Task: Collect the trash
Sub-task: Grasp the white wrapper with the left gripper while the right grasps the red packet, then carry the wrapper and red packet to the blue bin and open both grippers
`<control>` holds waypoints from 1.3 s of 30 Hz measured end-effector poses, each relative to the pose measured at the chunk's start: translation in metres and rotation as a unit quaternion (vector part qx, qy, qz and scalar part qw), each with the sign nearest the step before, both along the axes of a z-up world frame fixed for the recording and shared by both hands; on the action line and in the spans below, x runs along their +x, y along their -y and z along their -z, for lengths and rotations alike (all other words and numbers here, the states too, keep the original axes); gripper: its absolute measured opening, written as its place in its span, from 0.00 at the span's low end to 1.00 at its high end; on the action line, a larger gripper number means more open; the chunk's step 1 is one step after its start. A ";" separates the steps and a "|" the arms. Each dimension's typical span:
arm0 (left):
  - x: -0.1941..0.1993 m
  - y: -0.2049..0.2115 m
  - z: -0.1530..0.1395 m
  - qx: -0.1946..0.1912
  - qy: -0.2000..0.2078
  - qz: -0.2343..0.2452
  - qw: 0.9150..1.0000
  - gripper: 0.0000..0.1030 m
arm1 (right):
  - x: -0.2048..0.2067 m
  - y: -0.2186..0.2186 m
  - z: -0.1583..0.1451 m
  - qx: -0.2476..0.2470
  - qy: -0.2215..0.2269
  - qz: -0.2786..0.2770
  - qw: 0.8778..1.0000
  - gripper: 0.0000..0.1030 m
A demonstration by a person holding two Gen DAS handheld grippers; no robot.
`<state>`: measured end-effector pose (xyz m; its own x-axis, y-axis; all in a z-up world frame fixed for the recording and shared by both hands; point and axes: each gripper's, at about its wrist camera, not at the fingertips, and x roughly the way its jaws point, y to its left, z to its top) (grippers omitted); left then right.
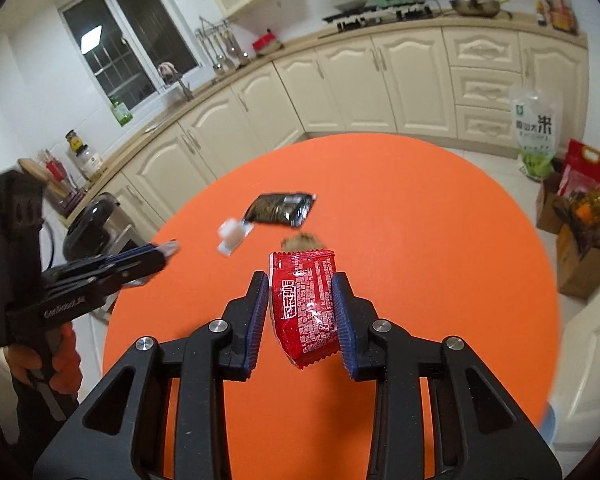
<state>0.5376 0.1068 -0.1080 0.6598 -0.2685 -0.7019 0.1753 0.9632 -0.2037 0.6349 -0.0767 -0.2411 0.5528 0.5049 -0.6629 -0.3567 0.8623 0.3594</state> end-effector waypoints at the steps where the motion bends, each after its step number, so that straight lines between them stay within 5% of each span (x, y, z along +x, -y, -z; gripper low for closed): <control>1: -0.007 0.012 -0.002 0.000 0.002 0.013 1.000 0.08 | -0.014 0.011 -0.003 0.004 0.006 0.004 1.000 0.30; 14: -0.038 0.228 -0.002 0.033 -0.012 0.192 0.981 0.08 | -0.155 0.187 -0.010 -0.074 0.032 0.159 0.984 0.30; 21: -0.016 0.313 0.040 0.061 -0.058 0.227 0.970 0.08 | -0.174 0.253 0.012 -0.135 0.010 0.220 0.966 0.30; 31: 0.034 0.395 0.089 0.078 -0.117 0.249 0.958 0.11 | -0.174 0.312 0.054 -0.140 -0.024 0.247 0.959 0.30; 34: 0.047 0.416 0.091 0.076 -0.131 0.243 0.958 0.31 | -0.171 0.317 0.064 -0.143 -0.033 0.250 0.957 0.30; 36: 0.059 0.422 0.092 0.080 -0.130 0.222 0.963 0.63 | -0.172 0.317 0.070 -0.139 -0.037 0.249 0.958 0.30; 39: 0.061 0.433 0.098 0.095 -0.112 0.202 0.968 0.69 | -0.170 0.318 0.077 -0.131 -0.042 0.249 0.959 0.30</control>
